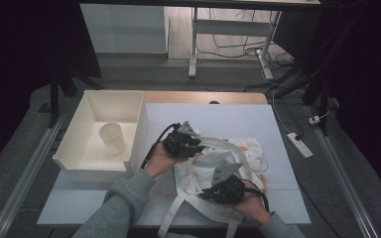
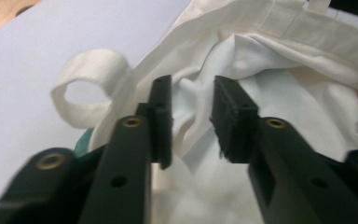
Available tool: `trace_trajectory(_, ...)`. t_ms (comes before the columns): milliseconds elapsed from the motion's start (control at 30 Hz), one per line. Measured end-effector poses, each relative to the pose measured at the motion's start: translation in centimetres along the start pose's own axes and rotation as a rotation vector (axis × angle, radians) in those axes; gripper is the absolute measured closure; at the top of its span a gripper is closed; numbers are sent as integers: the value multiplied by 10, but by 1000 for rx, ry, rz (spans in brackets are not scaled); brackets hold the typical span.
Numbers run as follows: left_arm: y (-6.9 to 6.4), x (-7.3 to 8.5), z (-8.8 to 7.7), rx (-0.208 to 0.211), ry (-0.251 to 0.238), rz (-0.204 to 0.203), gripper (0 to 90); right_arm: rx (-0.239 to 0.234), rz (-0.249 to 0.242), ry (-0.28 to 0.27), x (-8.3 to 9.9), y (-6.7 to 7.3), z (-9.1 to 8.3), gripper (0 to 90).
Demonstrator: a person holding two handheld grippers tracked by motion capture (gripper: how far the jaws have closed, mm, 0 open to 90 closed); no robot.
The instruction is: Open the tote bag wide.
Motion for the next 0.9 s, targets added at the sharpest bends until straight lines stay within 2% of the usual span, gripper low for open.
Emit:
trace_trajectory(67, 3, 3, 8, -28, 33, 11, 588, 1, -1, 0, 0, 0, 0, 862)
trace_trajectory(133, 7, 6, 15, -35, 64, 6, 565, 0, -1, 0, 0, 0, 0, 863)
trace_trajectory(233, 10, 10, 23, -29, 95, 10, 555, -3, -13, 12, 0, 2, 0, 864)
trace_trajectory(333, 13, 16, 33, -46, 155, 44, 538, -6, -18, 17, -1, 3, -1, 865)
trace_trajectory(400, 15, 21, 41, -28, 193, 38, 545, -6, -13, 13, -1, 3, -2, 865)
trace_trajectory(500, 14, 25, 45, 1, 220, 60, 582, -5, -19, 23, -1, 4, -1, 865)
trace_trajectory(600, 11, 27, 49, 9, 236, 78, 620, -5, -33, 36, -1, 5, 1, 865)
trace_trajectory(733, 10, 31, 57, -6, 276, 92, 759, -4, -35, 39, 0, 5, 1, 865)
trace_trajectory(833, 10, 30, 56, -24, 262, 109, 824, 0, -35, 40, 0, 5, 1, 865)
trace_trajectory(900, 11, 27, 53, -31, 230, 103, 838, 5, -36, 39, 0, 5, 0, 865)
Point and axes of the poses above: each handheld gripper's, and its own axes: z roughly forward along the jaws, x roughly out of its underside, y roughly to its left, the point moved 7 cm from there along z, roughly forward along the jaws, and after that the axes turned 10 degrees about -z, right-handed, at the moved point
